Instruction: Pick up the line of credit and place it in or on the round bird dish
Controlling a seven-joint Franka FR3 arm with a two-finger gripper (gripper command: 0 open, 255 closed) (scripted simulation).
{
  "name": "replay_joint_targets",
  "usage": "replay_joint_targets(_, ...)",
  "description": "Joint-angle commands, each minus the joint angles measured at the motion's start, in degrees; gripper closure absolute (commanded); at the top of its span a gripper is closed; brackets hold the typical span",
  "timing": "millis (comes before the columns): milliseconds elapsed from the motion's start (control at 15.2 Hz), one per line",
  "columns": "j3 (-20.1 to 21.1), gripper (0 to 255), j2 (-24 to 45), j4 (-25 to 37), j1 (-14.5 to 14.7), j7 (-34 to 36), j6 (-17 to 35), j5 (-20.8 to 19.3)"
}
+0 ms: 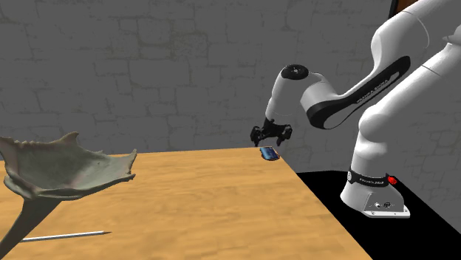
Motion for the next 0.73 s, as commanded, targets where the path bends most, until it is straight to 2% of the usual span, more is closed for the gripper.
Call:
replay_joint_targets(0,-1.11,0,-1.92,1.33,2.33,-1.07,-3.66,1.58)
replay_joint_targets(132,-2.08,0,-3.96,3.17,4.62,-2.02,-7.91,3.09)
replay_joint_targets(660,-2.08,0,-3.96,3.17,4.62,-2.02,-7.91,3.09)
